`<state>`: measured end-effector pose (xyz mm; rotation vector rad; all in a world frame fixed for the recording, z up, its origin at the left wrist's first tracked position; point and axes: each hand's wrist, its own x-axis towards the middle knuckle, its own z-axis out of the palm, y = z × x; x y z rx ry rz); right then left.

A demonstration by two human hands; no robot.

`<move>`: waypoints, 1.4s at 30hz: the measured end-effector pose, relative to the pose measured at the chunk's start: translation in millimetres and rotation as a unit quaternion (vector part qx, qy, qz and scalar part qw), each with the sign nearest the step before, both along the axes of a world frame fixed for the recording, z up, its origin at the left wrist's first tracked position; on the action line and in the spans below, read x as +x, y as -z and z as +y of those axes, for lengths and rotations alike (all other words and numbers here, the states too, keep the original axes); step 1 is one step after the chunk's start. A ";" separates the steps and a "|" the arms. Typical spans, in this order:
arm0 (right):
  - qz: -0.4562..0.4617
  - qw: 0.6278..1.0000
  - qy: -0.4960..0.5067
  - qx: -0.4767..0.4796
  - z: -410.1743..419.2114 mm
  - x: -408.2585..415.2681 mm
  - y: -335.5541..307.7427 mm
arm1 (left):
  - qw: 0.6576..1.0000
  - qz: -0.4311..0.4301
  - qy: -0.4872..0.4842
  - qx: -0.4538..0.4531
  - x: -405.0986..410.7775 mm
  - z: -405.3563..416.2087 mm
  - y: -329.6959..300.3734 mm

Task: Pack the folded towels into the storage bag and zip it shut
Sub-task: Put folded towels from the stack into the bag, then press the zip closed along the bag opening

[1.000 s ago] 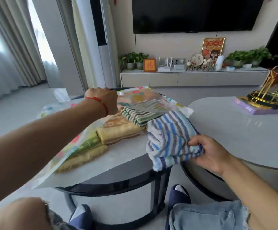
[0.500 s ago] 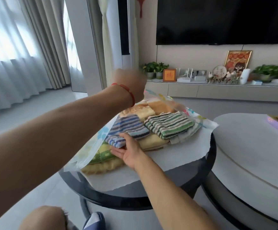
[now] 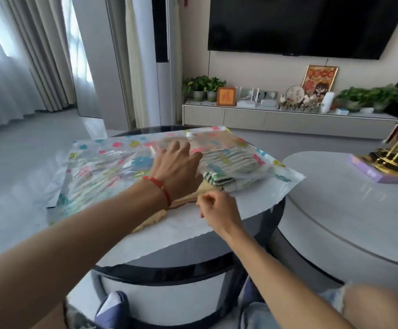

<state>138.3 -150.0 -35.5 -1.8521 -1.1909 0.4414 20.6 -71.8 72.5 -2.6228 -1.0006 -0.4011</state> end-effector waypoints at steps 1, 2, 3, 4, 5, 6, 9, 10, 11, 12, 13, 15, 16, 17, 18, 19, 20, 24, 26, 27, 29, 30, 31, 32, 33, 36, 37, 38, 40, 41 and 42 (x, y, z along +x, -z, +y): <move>-0.044 0.999 0.026 0.003 -13.1 19.1 0.8 | 1.000 0.005 -0.006 -0.006 0.3 -2.4 15.1; -0.080 0.996 0.046 0.006 -25.4 37.0 0.7 | 1.000 0.013 -0.013 -0.013 0.5 -4.9 28.3; -0.109 0.993 0.054 0.010 -34.7 53.0 0.2 | 0.999 0.015 -0.017 -0.024 1.1 -6.4 40.3; -0.131 0.990 0.046 0.007 -41.1 65.4 -0.1 | 0.999 0.011 -0.018 -0.039 2.3 -7.4 51.2; -0.154 0.988 0.016 -0.005 -44.1 73.9 1.3 | 0.998 0.003 -0.017 -0.056 3.6 -9.1 60.6; -0.185 0.982 -0.033 -0.029 -43.4 77.3 3.9 | 0.997 -0.006 -0.016 -0.073 5.2 -10.6 67.7; -0.291 0.938 -0.155 -0.103 -19.0 65.1 23.0 | 0.994 -0.036 -0.018 -0.099 10.9 -16.7 78.0; -0.307 0.931 -0.161 -0.119 -5.5 53.5 29.7 | 0.993 -0.047 -0.019 -0.105 12.4 -17.7 78.7; -0.306 0.929 -0.158 -0.134 8.8 40.8 35.4 | 0.992 -0.058 -0.019 -0.113 13.3 -17.6 79.0; -0.302 0.930 -0.147 -0.149 23.6 28.4 41.1 | 0.990 -0.065 -0.018 -0.121 13.5 -17.0 79.1; -0.313 0.927 -0.129 -0.165 35.0 18.4 46.0 | 0.989 -0.071 -0.017 -0.127 12.8 -16.2 79.2; -0.366 0.908 -0.075 -0.189 55.9 1.1 53.1 | 0.988 -0.077 -0.013 -0.132 11.1 -15.6 80.7; -0.384 0.900 -0.052 -0.202 66.6 -5.5 52.4 | 0.988 -0.080 -0.010 -0.134 10.9 -14.6 80.2; -0.383 0.899 -0.031 -0.212 77.0 -11.8 49.0 | 0.987 -0.082 -0.009 -0.138 10.8 -13.0 78.0; -0.370 0.901 -0.010 -0.224 88.3 -19.3 43.6 | 0.986 -0.086 -0.006 -0.146 10.3 -11.1 74.4; -0.360 0.904 0.009 -0.228 97.2 -23.8 40.0 | 0.984 -0.092 -0.003 -0.154 9.3 -8.9 70.9; -0.363 0.904 0.017 -0.226 102.7 -26.2 38.9 | 0.982 -0.099 0.002 -0.160 7.6 -6.4 68.3; -0.314 0.925 -0.098 -0.193 76.0 -10.6 28.3 | 0.980 -0.103 0.020 -0.167 -3.1 1.0 69.2; -0.353 0.920 -0.120 -0.117 46.1 3.0 28.4 | 0.981 -0.089 0.025 -0.173 -6.7 4.9 74.7; -0.361 0.921 -0.122 -0.078 30.3 12.2 28.9 | 0.981 -0.080 0.028 -0.173 -7.5 6.4 78.8; -0.364 0.925 -0.108 -0.009 -0.3 39.0 29.9 | 0.986 -0.052 0.029 -0.154 -8.0 7.9 89.8; -0.373 0.924 -0.087 0.018 -15.8 56.8 29.9 | 0.988 -0.035 0.026 -0.146 -8.6 7.1 96.2; -0.378 0.924 -0.050 0.040 -29.4 76.5 27.6 | 0.989 -0.021 0.022 -0.144 -9.2 6.7 103.0; -0.368 0.928 0.002 0.058 -41.0 96.3 23.3 | 0.989 -0.011 0.017 -0.145 -10.3 6.1 109.8; -0.346 0.933 0.062 0.071 -49.8 115.5 17.8 | 0.989 -0.002 0.014 -0.145 -11.9 5.3 116.0; -0.263 0.939 0.212 0.065 -60.7 164.3 7.0 | 0.990 0.016 0.025 -0.138 -20.4 4.6 130.6; -0.250 0.938 0.237 0.031 -60.2 178.4 6.3 | 0.990 0.021 0.033 -0.136 -25.0 5.6 134.7; -0.240 0.939 0.245 -0.019 -59.2 191.4 5.5 | 0.989 0.025 0.043 -0.136 -30.5 7.2 138.1; -0.187 0.951 0.221 -0.104 -57.5 208.1 2.7 | 0.987 0.027 0.068 -0.144 -43.0 12.3 142.9; -0.152 0.961 0.202 -0.112 -57.7 211.2 1.5 | 0.985 0.031 0.082 -0.145 -49.0 15.7 144.5; -0.121 0.970 0.186 -0.103 -59.2 212.2 1.7 | 0.984 0.041 0.096 -0.144 -54.7 19.6 145.3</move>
